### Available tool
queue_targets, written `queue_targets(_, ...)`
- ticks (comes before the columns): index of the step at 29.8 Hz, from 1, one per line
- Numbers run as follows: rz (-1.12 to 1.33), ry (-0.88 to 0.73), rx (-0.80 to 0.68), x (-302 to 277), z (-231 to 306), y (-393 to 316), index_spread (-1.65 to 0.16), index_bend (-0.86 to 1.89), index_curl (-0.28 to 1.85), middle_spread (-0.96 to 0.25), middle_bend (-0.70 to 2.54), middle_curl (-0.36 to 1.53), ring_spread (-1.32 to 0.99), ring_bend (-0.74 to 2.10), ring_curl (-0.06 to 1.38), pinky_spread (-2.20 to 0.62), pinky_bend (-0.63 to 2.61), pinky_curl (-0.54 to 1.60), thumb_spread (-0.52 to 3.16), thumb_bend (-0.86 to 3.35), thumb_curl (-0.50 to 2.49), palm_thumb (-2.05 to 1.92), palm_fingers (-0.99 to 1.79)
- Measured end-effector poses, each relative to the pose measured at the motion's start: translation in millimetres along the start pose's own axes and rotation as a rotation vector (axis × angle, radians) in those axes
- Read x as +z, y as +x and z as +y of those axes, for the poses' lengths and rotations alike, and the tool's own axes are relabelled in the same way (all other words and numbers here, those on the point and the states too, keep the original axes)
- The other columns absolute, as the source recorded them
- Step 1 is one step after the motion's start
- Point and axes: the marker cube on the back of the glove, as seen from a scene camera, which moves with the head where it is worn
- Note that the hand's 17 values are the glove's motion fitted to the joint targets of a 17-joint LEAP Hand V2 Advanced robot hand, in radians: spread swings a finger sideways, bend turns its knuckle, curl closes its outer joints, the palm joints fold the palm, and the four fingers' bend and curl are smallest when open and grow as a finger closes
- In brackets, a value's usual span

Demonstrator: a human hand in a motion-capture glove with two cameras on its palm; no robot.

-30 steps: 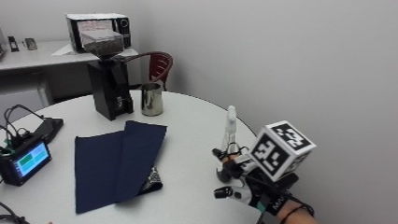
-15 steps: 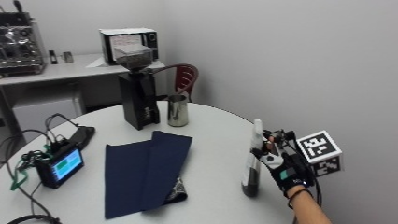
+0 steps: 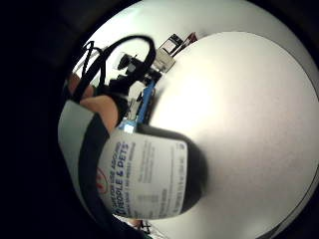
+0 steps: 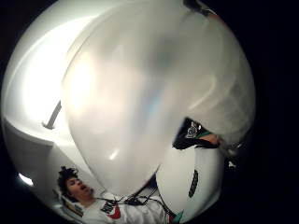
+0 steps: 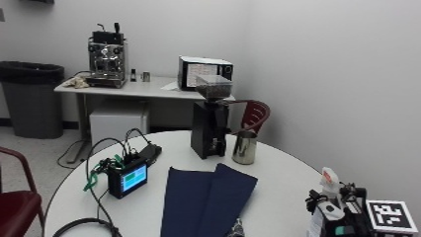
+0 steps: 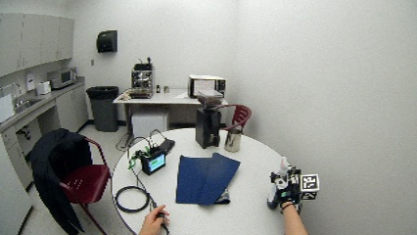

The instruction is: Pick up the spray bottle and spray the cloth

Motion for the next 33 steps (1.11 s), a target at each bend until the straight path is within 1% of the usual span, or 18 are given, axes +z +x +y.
queue_targets(2,-0.006,-0.034,-0.007,-7,-1,-10,-0.38,-0.03,0.02,-0.11,0.68,0.47,-0.1,0.8,0.43,0.11,0.44,0.33,1.01,0.1,0.39,0.86,0.95)
queue_targets(5,0.016,-0.099,-0.025,-1,-5,-37,-0.36,-0.01,0.02,-0.11,0.68,0.47,-0.1,0.81,0.43,0.08,0.47,0.34,1.04,0.07,0.39,0.83,1.01)
queue_targets(11,0.104,-0.258,-0.056,37,-12,-80,-0.31,0.01,0.03,-0.1,0.68,0.47,-0.1,0.8,0.44,0.05,0.48,0.36,1.09,0.03,0.39,0.81,1.05)
queue_targets(23,0.182,-0.444,-0.051,94,-21,-137,-0.24,0.01,0.04,-0.08,0.67,0.46,-0.09,0.79,0.43,0.02,0.46,0.36,1.14,-0.02,0.4,0.8,1.08)
queue_targets(26,0.211,-0.47,-0.039,102,-21,-139,-0.23,0.03,0.04,-0.07,0.66,0.46,-0.09,0.78,0.43,0.02,0.46,0.36,1.15,-0.02,0.4,0.8,1.09)
queue_targets(27,0.222,-0.482,-0.029,105,-20,-135,-0.21,0.15,0.08,-0.07,0.63,0.45,-0.09,0.75,0.42,0.02,0.43,0.35,1.15,-0.02,0.4,0.8,1.14)
queue_targets(28,0.234,-0.496,-0.015,108,-19,-128,-0.21,0.21,0.11,-0.07,0.61,0.44,-0.09,0.73,0.42,0.01,0.41,0.35,1.15,-0.02,0.4,0.8,1.17)
queue_targets(33,0.246,-0.557,0.05,118,-13,-92,-0.19,0.19,0.17,-0.06,0.57,0.44,-0.09,0.7,0.41,0.0,0.37,0.35,1.15,-0.01,0.4,0.81,1.21)
